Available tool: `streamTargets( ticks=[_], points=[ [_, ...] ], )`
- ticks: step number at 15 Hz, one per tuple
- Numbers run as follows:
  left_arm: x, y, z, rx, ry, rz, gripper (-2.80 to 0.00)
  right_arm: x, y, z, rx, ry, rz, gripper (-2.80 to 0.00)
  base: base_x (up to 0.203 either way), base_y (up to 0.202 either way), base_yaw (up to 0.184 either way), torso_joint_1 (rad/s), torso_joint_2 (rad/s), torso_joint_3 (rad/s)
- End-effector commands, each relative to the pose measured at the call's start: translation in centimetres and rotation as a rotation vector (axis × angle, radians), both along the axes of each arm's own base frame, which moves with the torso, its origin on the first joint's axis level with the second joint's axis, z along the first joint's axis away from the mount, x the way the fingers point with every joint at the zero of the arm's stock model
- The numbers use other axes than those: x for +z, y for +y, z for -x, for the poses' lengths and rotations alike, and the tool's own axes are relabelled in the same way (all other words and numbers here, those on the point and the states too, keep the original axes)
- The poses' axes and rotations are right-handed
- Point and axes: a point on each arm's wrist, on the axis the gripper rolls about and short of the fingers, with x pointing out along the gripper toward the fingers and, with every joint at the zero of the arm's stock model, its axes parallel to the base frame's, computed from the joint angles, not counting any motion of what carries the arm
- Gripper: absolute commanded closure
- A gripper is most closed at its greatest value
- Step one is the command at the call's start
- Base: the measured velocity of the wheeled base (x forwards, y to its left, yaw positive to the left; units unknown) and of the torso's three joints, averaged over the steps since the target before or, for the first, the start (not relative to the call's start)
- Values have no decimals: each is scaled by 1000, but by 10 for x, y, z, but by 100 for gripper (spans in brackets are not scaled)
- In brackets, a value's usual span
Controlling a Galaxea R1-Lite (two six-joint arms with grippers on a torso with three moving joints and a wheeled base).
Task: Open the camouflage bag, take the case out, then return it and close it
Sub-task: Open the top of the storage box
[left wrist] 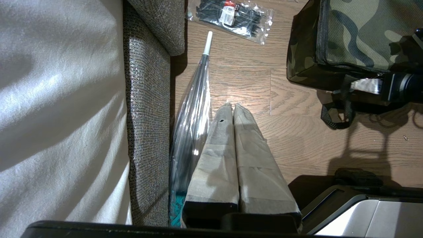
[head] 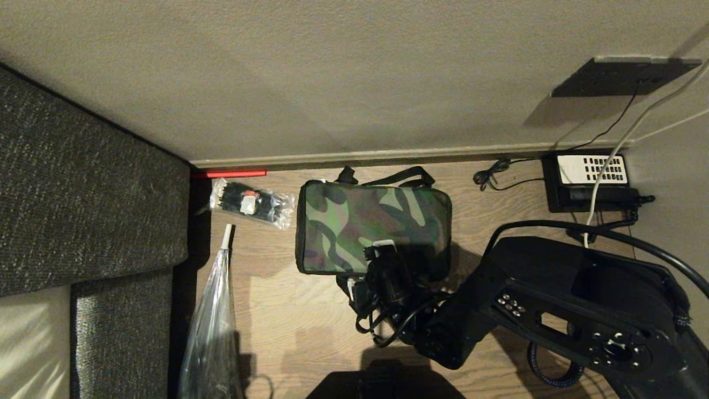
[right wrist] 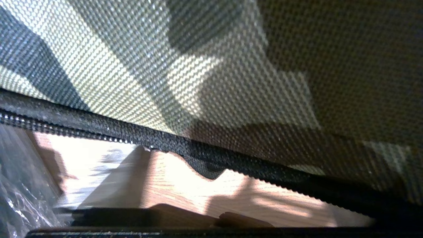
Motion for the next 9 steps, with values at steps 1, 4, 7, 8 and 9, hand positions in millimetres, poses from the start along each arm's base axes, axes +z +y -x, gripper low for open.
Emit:
streamTargets(
  ticks=[1,4,7,8,9],
  points=[
    [0,0,0,1,1,0,0,-1,-1,0,-3,-1,1,0,0,0,0,0,0,0],
    [0,0,0,1,1,0,0,-1,-3,-1,-14,-2,2,0,0,0,0,0,0,0],
    [0,0,0,1,1,0,0,-2,-5,1,-13,1,5,0,0,0,0,0,0,0],
    [0,0,0,1,1,0,0,-4,-7,3,-15,10,14,0,0,0,0,0,0,0],
    [0,0,0,1,1,0,0,-3,-8,4,-17,9,15,0,0,0,0,0,0,0]
  ],
)
